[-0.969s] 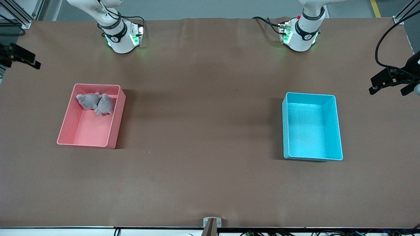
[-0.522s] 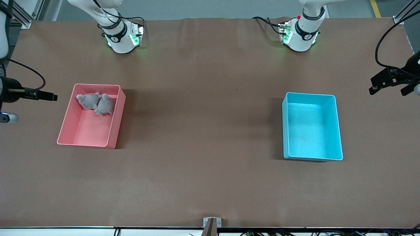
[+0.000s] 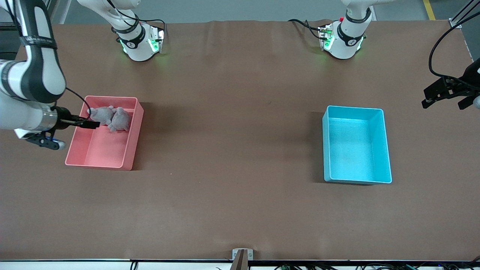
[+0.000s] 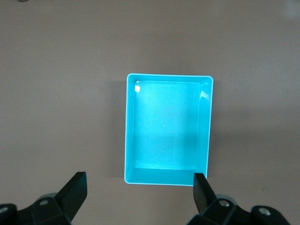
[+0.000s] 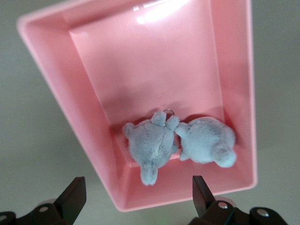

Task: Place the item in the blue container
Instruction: 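Reach the right gripper down into the pink box toward a grey plush, then close the right gripper on the grey plush toy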

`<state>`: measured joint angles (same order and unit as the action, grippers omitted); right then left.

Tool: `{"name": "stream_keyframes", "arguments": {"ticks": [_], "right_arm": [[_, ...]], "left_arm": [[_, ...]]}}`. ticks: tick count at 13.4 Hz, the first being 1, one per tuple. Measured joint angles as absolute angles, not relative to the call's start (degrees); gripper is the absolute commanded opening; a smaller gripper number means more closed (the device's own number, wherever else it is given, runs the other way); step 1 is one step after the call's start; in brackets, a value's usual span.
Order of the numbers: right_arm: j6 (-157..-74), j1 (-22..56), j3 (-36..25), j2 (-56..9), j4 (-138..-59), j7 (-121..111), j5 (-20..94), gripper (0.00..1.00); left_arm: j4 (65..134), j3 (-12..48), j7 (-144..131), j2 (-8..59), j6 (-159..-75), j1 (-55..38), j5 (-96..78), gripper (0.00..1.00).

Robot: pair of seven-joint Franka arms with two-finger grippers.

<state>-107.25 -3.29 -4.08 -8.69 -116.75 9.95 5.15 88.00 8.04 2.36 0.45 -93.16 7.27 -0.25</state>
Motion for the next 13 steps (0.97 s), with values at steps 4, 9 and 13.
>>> {"name": "stream_keyframes", "arguments": {"ticks": [4,9,13], "right_arm": [[-118.6,-1.6,-3.7,-6.6,-128.5,16.7,5.4,1.0],[-125.1,-0.6,-3.7,-7.7,-133.8,19.6,5.4,1.0],[-126.8,-0.7,-3.9,-11.0,-134.5,19.7,5.4,0.96]], "left_arm": [[88.0,8.1,2.4,0.5,-93.2,7.3,-0.3,1.0],[88.0,8.2,2.4,0.5,-93.2,7.2,-0.3,1.0],[88.0,8.2,2.4,0.5,-93.2,7.2,-0.3,1.0]]}}
